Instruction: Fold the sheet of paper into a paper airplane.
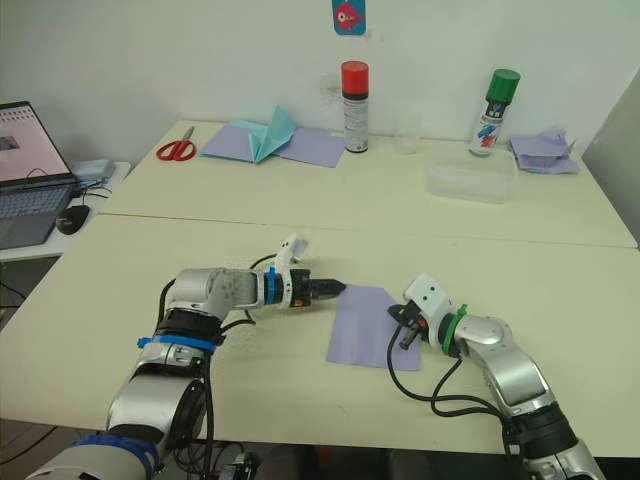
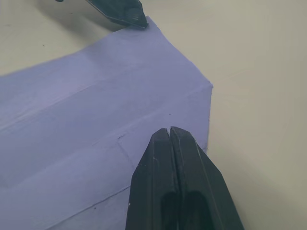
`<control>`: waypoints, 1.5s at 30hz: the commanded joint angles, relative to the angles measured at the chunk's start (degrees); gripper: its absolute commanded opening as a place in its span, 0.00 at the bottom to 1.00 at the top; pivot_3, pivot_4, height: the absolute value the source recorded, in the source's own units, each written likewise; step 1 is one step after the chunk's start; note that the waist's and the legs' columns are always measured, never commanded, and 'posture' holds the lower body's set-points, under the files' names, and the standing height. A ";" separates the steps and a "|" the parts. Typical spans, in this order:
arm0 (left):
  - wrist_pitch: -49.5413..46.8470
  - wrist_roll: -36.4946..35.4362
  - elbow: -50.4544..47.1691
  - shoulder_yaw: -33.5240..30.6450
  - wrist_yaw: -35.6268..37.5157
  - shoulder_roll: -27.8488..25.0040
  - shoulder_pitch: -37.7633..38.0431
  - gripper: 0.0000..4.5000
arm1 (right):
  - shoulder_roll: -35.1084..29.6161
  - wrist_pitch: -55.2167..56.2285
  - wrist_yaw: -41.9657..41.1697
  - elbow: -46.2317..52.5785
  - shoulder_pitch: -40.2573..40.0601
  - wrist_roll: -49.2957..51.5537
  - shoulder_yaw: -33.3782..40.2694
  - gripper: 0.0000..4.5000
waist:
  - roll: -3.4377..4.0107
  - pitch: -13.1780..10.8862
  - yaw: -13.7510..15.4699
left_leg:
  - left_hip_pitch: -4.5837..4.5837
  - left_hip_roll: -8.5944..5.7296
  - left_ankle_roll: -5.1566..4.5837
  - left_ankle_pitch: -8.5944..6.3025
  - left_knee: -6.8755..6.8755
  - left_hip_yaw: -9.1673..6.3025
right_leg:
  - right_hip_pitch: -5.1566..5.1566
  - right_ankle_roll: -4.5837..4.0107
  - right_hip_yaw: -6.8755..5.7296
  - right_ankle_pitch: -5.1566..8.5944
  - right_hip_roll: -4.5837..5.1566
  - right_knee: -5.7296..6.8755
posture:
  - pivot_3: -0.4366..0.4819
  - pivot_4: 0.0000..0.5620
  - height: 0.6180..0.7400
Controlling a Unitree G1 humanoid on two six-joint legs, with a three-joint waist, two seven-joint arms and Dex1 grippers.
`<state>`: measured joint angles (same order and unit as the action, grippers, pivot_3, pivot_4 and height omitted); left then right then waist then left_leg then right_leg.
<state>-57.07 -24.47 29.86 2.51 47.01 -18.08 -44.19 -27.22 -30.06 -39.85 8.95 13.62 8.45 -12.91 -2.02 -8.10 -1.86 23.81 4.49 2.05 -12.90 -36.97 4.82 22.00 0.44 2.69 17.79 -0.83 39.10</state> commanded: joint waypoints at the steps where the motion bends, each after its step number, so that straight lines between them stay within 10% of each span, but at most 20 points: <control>1: 3.45 1.11 -3.51 1.38 1.46 -0.46 -0.36 0.01 | 0.10 -1.18 -0.37 -1.59 -0.44 -0.87 -1.79 0.00 | 0.00 0.00 -0.01 | 0.00 0.00 0.00 0.00 0.00 0.00 | 0.00 0.00 0.00 0.00 -0.01 0.00 | 0.48 0.27 1.00; 45: 10.76 4.68 -15.24 6.63 8.63 -1.90 1.09 0.01 | 5.26 5.21 -1.89 -7.19 3.42 -4.41 -5.15 0.00 | 0.01 -0.02 0.03 | 0.08 0.03 -0.01 0.00 0.02 0.03 | 0.08 0.00 0.02 0.00 -0.08 0.00 | 0.48 0.27 1.00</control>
<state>-46.03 -18.18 17.62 9.59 54.76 -19.98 -41.83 -21.82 -24.07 -41.12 2.77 17.48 5.16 -16.13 -2.01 -8.12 -1.83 23.89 4.52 2.04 -12.90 -36.95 4.85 22.09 0.44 2.71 17.79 -0.90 39.11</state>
